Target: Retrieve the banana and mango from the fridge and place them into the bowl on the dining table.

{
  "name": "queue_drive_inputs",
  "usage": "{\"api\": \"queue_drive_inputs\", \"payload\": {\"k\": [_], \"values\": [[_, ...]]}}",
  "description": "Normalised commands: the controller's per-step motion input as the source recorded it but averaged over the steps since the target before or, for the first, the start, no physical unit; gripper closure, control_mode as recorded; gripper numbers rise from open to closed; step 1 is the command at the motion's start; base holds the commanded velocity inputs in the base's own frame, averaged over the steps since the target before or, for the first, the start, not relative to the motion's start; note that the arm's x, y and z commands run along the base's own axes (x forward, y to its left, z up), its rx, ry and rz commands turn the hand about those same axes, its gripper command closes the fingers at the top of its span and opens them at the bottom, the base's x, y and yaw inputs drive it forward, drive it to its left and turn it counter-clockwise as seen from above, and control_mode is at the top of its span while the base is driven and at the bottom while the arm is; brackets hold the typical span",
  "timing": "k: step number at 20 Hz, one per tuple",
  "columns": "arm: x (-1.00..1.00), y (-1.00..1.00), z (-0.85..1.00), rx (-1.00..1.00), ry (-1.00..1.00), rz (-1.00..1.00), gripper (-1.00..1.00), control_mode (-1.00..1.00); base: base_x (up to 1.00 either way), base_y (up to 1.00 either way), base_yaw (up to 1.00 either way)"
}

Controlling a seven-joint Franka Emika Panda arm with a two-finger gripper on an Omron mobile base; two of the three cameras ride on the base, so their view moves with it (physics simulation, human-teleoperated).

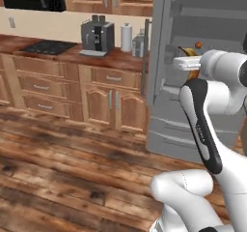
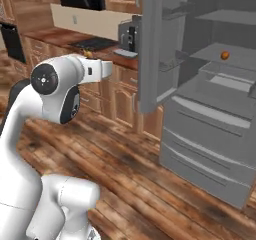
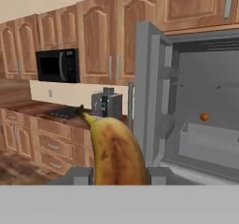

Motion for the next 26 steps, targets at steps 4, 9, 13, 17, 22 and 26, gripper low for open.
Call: {"api": "queue_drive_inputs", "payload": {"k": [4, 9, 13, 17, 22, 26], "values": [[0.0, 0.0, 0.0, 0.0, 0.0, 0.0, 1.0, 1.0, -0.24, 0.03, 0.64], [0.0, 0.0, 0.0, 0.0, 0.0, 0.0, 1.0, 1.0, -0.03, 0.08, 0.59], [0.0, 0.0, 0.0, 0.0, 0.0, 0.0, 1.0, 1.0, 0.0, 0.16, 0.54], [0.0, 0.0, 0.0, 0.0, 0.0, 0.0, 1.0, 1.0, 0.0, 0.18, 0.52], [0.0, 0.0, 0.0, 0.0, 0.0, 0.0, 1.0, 1.0, 0.02, 0.09, 0.52], [0.0, 0.0, 0.0, 0.0, 0.0, 0.0, 1.0, 1.0, 0.07, 0.08, 0.5]]}}
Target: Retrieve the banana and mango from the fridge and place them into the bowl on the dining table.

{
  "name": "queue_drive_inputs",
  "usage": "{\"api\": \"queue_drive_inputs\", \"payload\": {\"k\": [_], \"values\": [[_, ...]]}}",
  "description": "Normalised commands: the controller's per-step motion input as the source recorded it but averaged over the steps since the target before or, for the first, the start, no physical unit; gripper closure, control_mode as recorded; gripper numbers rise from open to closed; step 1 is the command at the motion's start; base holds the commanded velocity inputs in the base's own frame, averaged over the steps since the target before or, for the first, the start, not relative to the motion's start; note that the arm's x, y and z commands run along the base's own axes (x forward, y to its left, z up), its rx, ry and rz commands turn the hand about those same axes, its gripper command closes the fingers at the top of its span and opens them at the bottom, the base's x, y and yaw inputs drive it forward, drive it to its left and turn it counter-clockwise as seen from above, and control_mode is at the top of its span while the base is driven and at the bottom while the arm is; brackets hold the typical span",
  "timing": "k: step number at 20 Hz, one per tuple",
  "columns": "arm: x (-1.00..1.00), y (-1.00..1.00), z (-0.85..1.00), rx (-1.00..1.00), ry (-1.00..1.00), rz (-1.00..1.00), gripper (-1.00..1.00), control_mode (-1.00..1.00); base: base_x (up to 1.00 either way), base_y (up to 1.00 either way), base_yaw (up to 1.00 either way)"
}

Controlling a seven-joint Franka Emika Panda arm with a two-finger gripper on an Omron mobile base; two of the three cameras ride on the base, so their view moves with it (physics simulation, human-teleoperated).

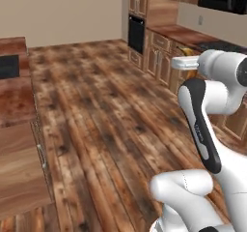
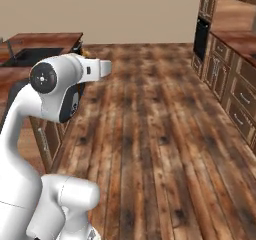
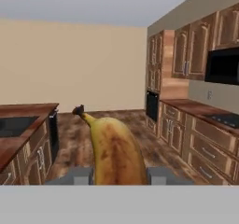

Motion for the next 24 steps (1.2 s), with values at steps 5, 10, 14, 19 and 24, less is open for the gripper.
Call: {"api": "queue_drive_inputs", "payload": {"k": [5, 10, 14, 19, 24], "values": [[0.0, 0.0, 0.0, 0.0, 0.0, 0.0, 1.0, 1.0, 0.29, 0.48, 0.39], [0.0, 0.0, 0.0, 0.0, 0.0, 0.0, 1.0, 1.0, 0.49, 0.99, 0.19], [0.0, 0.0, 0.0, 0.0, 0.0, 0.0, 1.0, 1.0, 0.63, 1.0, 0.01], [0.0, 0.0, 0.0, 0.0, 0.0, 0.0, 1.0, 1.0, 0.65, 1.0, 0.0], [0.0, 0.0, 0.0, 0.0, 0.0, 0.0, 1.0, 1.0, 0.42, 1.0, 0.0]]}}
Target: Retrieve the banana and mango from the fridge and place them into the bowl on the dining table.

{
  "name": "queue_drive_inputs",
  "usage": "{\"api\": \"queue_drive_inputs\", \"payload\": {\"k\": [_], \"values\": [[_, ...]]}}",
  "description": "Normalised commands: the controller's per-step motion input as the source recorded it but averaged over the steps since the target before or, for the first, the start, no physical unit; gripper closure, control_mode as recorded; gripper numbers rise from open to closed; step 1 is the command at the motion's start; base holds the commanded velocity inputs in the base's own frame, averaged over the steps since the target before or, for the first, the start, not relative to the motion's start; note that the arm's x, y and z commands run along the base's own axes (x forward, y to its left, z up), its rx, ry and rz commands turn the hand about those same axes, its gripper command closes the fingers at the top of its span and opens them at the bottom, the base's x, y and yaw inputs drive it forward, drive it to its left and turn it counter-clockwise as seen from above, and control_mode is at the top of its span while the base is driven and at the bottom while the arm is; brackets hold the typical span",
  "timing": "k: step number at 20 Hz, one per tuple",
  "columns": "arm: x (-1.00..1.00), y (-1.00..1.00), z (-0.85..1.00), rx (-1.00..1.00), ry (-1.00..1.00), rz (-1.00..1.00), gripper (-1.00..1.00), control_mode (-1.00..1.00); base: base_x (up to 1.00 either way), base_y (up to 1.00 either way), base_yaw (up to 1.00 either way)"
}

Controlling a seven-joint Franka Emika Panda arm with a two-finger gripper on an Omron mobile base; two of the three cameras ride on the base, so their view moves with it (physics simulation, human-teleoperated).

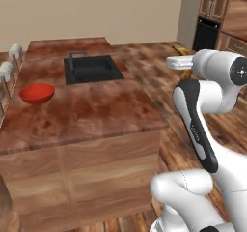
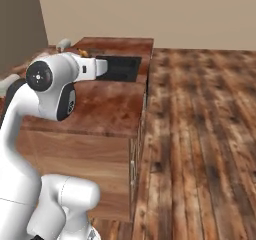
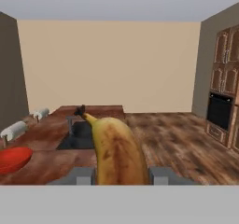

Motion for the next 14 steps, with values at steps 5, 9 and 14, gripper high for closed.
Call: {"api": "queue_drive_inputs", "payload": {"k": [5, 9, 14], "values": [[0.0, 0.0, 0.0, 0.0, 0.0, 0.0, 1.0, 1.0, -0.02, 1.0, 0.0], [0.0, 0.0, 0.0, 0.0, 0.0, 0.0, 1.0, 1.0, -0.09, 1.0, 0.0], [0.0, 0.0, 0.0, 0.0, 0.0, 0.0, 1.0, 1.0, 0.0, 1.0, 0.0]]}}
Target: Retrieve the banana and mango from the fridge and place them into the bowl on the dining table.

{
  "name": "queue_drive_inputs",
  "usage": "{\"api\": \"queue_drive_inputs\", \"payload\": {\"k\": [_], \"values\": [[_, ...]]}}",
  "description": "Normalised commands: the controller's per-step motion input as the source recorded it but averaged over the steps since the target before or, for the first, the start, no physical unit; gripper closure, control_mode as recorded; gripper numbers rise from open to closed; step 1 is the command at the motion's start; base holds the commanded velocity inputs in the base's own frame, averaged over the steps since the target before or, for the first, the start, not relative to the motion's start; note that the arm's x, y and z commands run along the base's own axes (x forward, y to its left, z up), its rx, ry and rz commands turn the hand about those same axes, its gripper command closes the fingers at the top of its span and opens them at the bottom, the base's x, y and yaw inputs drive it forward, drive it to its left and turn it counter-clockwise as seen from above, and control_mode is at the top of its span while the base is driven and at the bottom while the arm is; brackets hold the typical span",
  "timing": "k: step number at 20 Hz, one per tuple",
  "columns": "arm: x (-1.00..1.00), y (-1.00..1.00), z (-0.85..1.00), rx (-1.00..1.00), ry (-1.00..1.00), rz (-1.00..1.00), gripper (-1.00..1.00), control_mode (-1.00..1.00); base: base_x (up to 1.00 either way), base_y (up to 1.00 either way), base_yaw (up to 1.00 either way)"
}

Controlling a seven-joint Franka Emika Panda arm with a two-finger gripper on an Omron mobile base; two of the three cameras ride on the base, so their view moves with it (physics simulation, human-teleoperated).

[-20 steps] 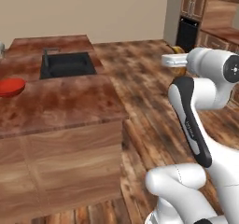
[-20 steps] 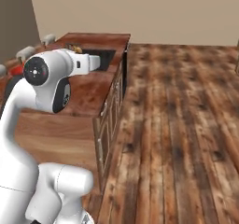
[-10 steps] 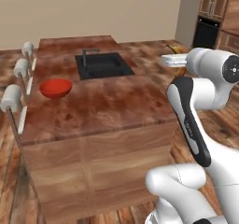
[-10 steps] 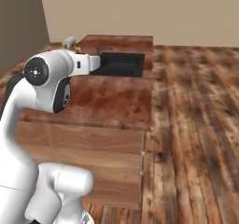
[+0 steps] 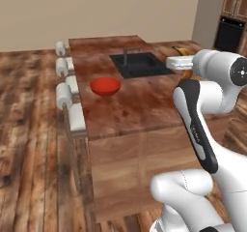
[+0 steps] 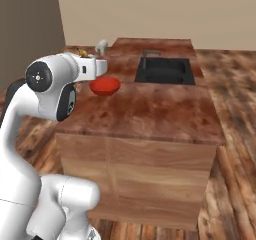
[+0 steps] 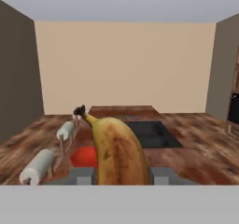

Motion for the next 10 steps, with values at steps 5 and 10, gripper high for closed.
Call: {"api": "queue_drive_inputs", "payload": {"k": [5, 10], "values": [[0.0, 0.0, 0.0, 0.0, 0.0, 0.0, 1.0, 1.0, 0.23, 1.0, -0.07], [0.0, 0.0, 0.0, 0.0, 0.0, 0.0, 1.0, 1.0, 0.4, 1.0, -0.18]]}}
